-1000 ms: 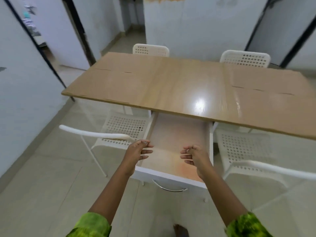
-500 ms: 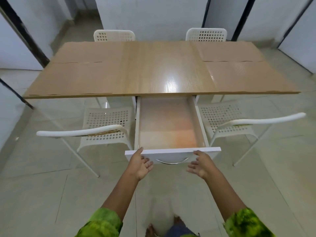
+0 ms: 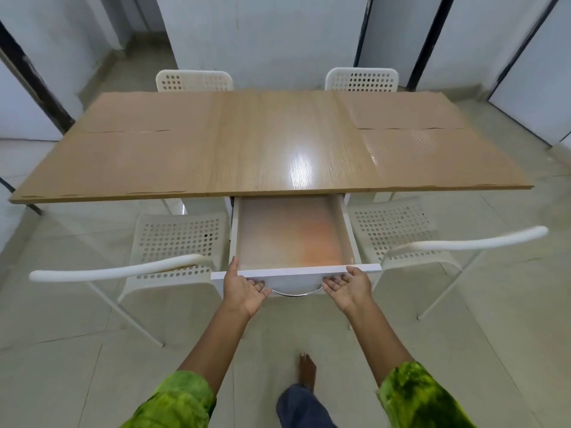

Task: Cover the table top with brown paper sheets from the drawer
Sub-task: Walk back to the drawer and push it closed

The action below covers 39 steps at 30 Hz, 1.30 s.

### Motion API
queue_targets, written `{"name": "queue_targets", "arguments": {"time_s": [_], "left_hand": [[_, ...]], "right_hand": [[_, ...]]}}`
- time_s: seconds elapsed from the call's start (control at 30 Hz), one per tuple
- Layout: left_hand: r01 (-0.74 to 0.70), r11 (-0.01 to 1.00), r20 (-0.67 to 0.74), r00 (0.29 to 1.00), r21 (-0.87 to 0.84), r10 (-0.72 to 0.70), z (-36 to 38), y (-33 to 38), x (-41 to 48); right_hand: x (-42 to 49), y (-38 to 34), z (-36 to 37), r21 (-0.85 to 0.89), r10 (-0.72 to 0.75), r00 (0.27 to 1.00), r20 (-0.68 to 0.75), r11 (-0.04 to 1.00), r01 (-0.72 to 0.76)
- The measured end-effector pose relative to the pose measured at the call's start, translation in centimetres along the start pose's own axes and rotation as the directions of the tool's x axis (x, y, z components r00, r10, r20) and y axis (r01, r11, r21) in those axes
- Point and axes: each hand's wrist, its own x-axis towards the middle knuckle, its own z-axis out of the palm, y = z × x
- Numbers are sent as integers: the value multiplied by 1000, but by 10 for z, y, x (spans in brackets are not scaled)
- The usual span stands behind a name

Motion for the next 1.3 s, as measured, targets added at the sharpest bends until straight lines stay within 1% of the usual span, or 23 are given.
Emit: {"name": "queue_targets", "arguments": {"time_s": [0.17, 0.3, 0.5, 0.73, 0.87, 1.0, 1.17, 1.3], "left_hand": [[-30, 990, -86, 995, 136, 42, 34, 14, 22], [-93, 988, -114, 988, 120, 106, 54, 31, 51], [-107, 989, -90, 989, 105, 116, 77, 51, 78], [-114, 987, -90, 988, 110, 124, 104, 80, 106], [-113, 984, -102, 987, 139, 127, 117, 94, 119], [-118, 982, -116, 984, 145, 136, 127, 105, 132], [-114, 992, -113, 986, 60, 120, 130, 113, 145], [-108, 994, -110, 988, -13, 106, 129, 111, 150]], "right_hand": [[31, -24, 35, -135, 16, 999, -41, 991, -21], [60, -39, 58, -142, 23, 1000, -10, 990, -25], [88, -64, 82, -134, 53, 998, 34, 990, -48], [111, -83, 111, -130, 16, 999, 50, 991, -9], [118, -92, 130, -111, 3, 998, 56, 994, 3], [123, -102, 147, -54, -1, 997, 80, 999, 6], [127, -109, 159, 54, 25, 995, 98, 998, -30], [128, -107, 161, 99, 23, 995, 100, 995, -33]]}}
